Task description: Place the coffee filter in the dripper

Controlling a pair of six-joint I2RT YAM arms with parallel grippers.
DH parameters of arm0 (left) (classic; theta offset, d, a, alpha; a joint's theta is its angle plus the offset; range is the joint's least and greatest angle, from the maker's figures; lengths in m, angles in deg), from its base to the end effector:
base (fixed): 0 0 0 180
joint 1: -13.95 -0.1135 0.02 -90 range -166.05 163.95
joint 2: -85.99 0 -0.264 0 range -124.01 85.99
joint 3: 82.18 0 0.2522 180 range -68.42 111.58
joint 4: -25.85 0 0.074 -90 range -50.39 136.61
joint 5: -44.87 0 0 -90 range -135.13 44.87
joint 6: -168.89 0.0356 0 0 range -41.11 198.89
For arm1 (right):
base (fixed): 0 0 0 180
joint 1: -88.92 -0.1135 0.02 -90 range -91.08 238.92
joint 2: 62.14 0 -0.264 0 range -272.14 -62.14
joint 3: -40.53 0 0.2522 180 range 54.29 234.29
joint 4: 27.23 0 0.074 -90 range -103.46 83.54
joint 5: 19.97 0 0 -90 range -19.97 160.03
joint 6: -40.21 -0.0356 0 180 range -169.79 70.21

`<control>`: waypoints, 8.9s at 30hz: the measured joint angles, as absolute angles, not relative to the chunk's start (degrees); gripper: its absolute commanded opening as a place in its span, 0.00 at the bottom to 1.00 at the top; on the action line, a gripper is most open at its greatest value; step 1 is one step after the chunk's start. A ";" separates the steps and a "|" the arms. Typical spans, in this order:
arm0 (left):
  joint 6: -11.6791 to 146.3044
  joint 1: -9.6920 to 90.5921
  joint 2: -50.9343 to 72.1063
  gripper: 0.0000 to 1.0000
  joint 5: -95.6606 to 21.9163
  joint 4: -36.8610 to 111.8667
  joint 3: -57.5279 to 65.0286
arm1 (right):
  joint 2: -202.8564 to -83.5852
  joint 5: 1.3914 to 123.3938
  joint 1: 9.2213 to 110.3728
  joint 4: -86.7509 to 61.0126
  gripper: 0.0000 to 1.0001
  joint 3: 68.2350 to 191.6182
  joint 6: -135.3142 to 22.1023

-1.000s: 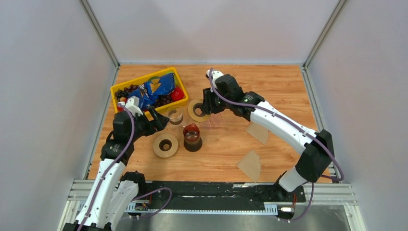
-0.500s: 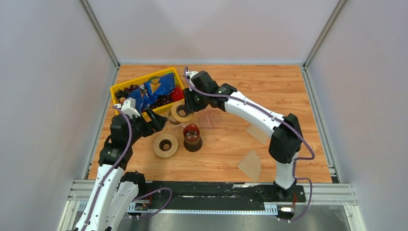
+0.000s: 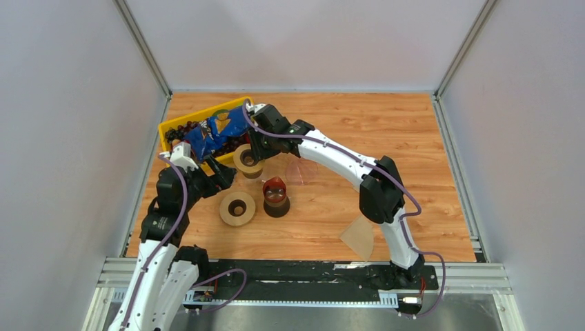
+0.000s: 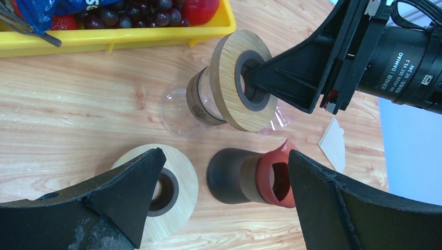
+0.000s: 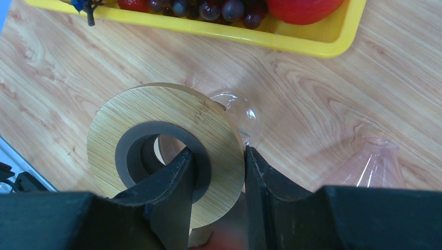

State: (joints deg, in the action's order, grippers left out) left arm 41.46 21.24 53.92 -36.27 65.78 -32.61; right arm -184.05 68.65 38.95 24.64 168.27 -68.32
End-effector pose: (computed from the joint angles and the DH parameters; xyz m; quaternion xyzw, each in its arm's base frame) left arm 0.1359 -0.0229 0.2879 -0.1740 0.8113 -0.2703 0.4883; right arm 0.3123 0.3731 0.2843 -0.2556 0.8913 0.2199 0.3031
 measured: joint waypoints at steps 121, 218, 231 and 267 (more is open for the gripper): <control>33.18 21.24 51.69 1.00 -62.61 76.10 -33.26 | -165.64 40.34 57.55 -2.83 0.06 127.11 -10.13; 35.15 28.58 41.92 1.00 -52.73 63.92 -19.89 | -177.91 55.16 42.29 18.06 0.04 166.12 -70.76; 35.10 28.58 41.94 1.00 -52.93 63.77 -19.89 | -175.76 55.60 42.29 20.12 0.04 165.84 -69.41; 39.41 28.61 30.29 1.00 -50.04 63.75 -20.08 | -173.77 53.41 43.10 16.21 0.04 159.33 -70.06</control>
State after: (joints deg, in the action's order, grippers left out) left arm 39.41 28.61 30.29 -50.04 63.75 -20.08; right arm -173.77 53.41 43.10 16.21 159.33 -70.06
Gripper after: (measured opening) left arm 1.000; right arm 0.072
